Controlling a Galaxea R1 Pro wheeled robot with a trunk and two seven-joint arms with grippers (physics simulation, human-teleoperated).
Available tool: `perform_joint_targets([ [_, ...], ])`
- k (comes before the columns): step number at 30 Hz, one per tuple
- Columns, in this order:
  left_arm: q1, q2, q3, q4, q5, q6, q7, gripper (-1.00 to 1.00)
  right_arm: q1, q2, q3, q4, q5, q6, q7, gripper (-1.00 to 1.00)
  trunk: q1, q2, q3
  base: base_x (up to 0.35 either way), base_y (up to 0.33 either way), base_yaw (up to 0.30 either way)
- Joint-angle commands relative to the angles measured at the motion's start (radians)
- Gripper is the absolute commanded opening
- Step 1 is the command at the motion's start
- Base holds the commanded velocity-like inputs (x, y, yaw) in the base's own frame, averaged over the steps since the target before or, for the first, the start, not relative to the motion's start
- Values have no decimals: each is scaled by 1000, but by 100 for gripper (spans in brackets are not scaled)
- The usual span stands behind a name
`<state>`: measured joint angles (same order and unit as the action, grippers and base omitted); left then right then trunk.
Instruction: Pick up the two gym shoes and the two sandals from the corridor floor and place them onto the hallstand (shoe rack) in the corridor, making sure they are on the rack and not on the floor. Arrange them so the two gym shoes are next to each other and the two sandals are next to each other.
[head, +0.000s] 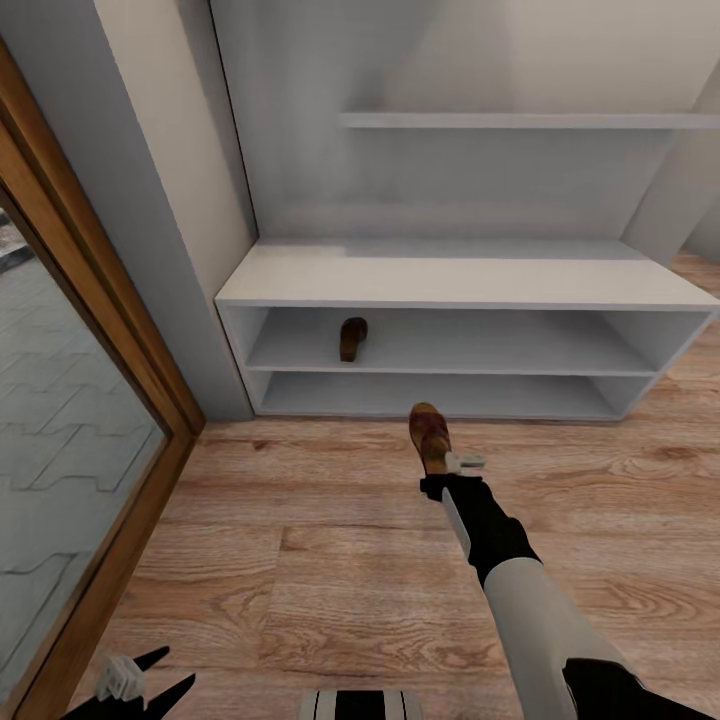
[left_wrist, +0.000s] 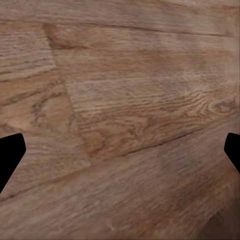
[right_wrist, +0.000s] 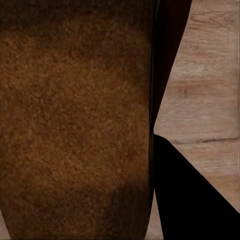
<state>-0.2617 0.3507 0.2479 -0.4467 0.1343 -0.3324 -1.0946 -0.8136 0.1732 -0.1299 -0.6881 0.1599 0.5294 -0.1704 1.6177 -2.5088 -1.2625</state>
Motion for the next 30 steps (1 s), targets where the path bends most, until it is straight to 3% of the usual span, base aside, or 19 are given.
perform_joint_targets([
  [1, -1, -1, -1, 2, -1, -5, -4, 100, -1, 1, -4, -16, 7, 6, 2, -100, 0, 0, -1, 0, 0, 0],
  [12, -1, -3, -1, 2, 2, -5, -8, 100, -1, 1, -4, -33, 7, 9, -4, -100, 0, 0, -1, 0, 0, 0],
  [20, -2, -4, -1, 2, 2, -5, -8, 100, -33, 1, -5, -44, 6, 7, -158, -100, 0, 0, -1, 0, 0, 0],
  [30, -2, -5, -1, -3, 5, -4, -10, 100, -35, 1, -5, -45, 4, 6, -167, -100, 0, 0, -2, 9, 0, 4],
])
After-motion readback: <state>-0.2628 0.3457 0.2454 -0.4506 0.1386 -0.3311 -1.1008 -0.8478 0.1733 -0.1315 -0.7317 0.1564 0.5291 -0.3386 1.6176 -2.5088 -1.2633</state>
